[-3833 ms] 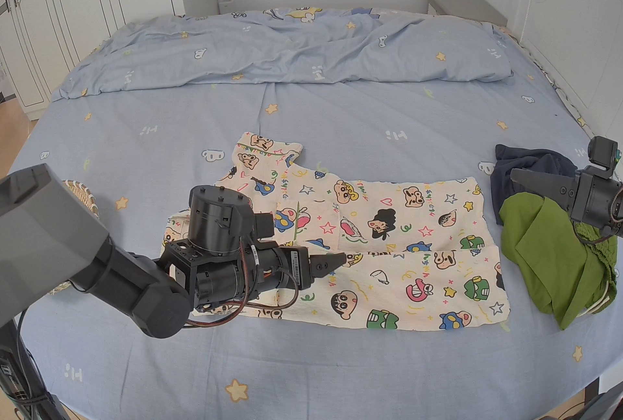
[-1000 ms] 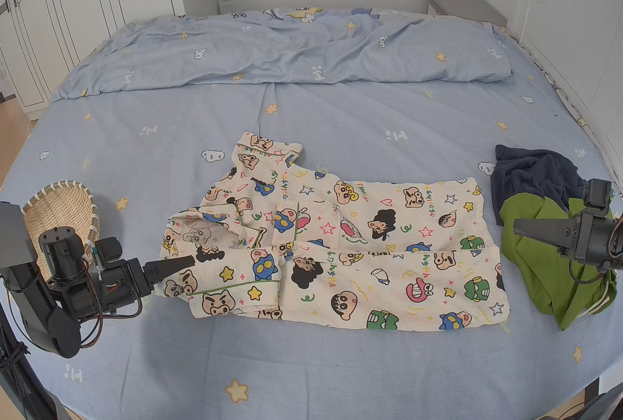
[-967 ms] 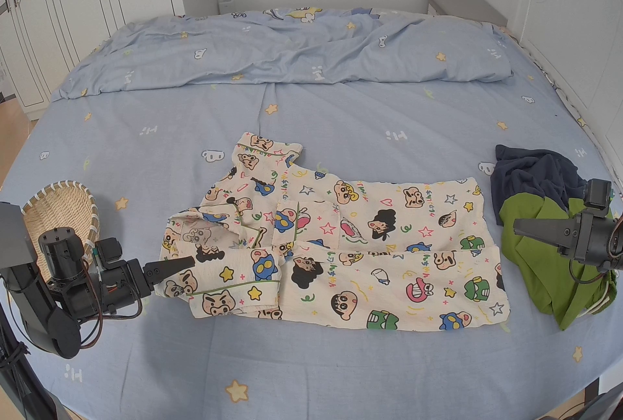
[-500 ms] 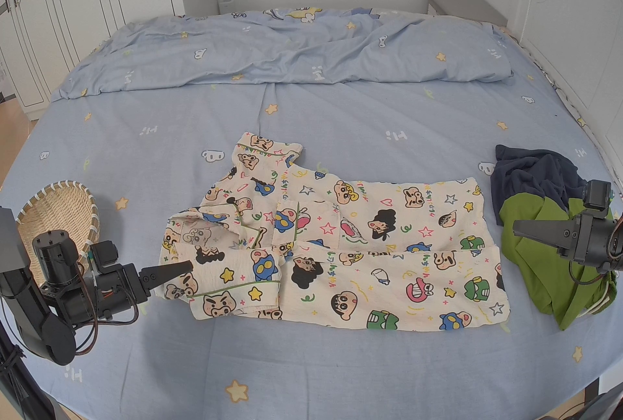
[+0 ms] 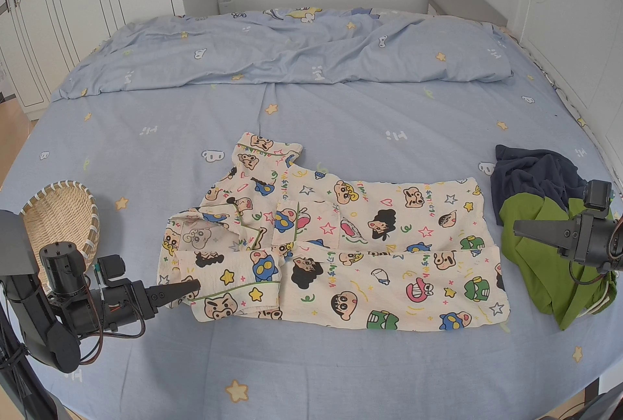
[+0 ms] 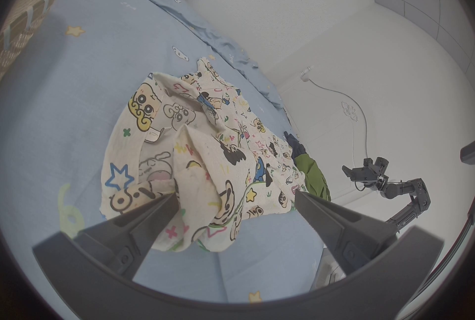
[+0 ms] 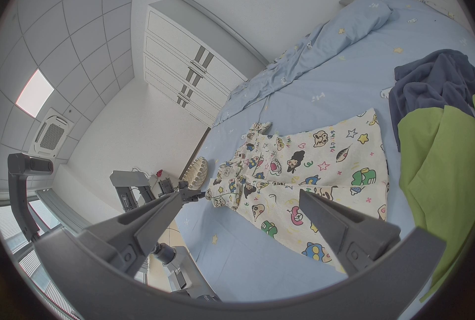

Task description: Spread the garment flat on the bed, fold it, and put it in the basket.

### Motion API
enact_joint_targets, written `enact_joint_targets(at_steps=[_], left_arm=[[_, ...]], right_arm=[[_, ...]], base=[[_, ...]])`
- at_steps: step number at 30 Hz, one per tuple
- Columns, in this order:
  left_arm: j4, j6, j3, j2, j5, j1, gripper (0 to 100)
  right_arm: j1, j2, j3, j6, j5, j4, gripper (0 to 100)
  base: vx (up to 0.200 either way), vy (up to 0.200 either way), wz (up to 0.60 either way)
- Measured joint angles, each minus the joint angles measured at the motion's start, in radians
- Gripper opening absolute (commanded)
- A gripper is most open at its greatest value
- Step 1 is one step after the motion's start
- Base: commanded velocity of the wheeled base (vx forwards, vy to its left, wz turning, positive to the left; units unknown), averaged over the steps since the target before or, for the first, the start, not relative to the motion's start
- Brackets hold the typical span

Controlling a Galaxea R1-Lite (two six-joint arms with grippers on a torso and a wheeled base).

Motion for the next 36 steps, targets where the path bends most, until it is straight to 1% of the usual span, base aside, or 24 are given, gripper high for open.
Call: enact_joint_targets(at_steps=[3,10,24,36], left_arm=[[-0.044,0.002,-0.008,0.036,0.009,0.002,100],[-0.052,-0.003,-0.033,0.109,0.034,0.009,100],[-0.051,-0.005,-0.007,0.106,0.035,-0.001,100],[-0.053,0.0,-0.024,0.133,0.035,0.016,100]], right_arm=[[0.0,0.0,0.0,0.0,0.0,0.0,100],[0.001,0.0,0.004,0.0,0.001,-0.001,100],[0.001,0.0,0.003,0.0,0.001,-0.001,100],[0.001,-0.001,0.003,0.0,0.001,-0.003,100]], base=[[0.0,0.0,0.0],[0.0,0.0,0.0],[0.0,0.0,0.0],[0.0,0.0,0.0]])
